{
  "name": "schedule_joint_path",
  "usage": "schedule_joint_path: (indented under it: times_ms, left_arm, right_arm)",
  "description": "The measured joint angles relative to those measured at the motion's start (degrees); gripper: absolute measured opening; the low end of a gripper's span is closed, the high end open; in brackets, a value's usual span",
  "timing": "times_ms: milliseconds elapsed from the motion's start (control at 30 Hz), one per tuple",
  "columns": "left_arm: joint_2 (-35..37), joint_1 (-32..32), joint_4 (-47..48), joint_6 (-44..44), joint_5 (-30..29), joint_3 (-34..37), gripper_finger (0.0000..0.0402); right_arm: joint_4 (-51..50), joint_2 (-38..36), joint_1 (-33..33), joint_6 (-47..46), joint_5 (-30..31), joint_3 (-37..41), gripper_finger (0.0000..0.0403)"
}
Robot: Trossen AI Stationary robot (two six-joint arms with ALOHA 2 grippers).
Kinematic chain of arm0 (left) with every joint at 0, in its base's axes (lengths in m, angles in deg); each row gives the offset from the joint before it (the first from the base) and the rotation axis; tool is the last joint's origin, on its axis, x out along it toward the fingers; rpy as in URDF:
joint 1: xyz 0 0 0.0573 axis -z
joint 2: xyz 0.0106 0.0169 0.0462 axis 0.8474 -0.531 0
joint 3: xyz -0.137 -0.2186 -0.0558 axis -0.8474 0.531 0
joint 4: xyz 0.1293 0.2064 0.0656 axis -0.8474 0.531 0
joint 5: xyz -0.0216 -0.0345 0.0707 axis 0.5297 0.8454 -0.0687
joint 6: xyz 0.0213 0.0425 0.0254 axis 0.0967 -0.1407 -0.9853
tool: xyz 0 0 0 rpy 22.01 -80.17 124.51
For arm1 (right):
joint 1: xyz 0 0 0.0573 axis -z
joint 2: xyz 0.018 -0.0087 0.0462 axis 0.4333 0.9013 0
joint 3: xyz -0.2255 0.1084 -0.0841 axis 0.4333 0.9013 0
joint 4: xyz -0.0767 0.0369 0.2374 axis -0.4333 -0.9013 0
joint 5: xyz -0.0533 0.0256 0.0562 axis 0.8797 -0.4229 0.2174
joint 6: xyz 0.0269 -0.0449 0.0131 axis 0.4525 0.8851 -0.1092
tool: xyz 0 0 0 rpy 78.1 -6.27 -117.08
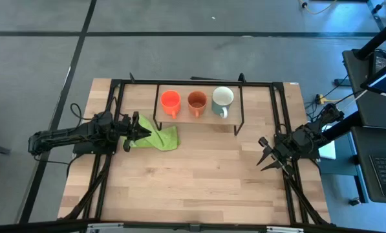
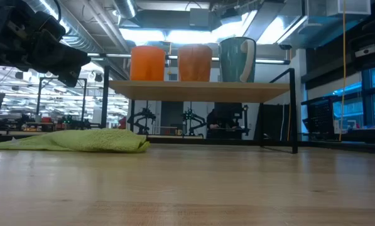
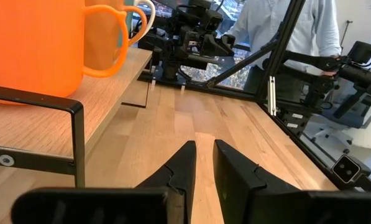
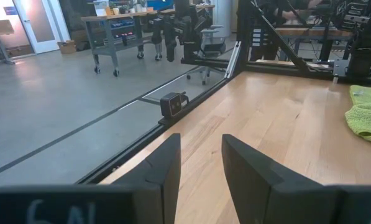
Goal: Stack small to large cups/mugs on shelf
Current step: Return to Home Position
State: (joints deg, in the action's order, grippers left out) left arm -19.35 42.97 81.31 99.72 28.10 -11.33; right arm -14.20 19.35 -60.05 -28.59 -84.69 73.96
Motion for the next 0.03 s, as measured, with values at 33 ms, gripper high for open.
schedule_joint_path:
  times_ms: [33]
  left_arm:
    - [0.0,-0.02,0.0,-0.02,0.0,0.0,0.005]
  right_arm:
    - [-0.01,-0.01,0.0,0.0,0.01,0.0,0.0119]
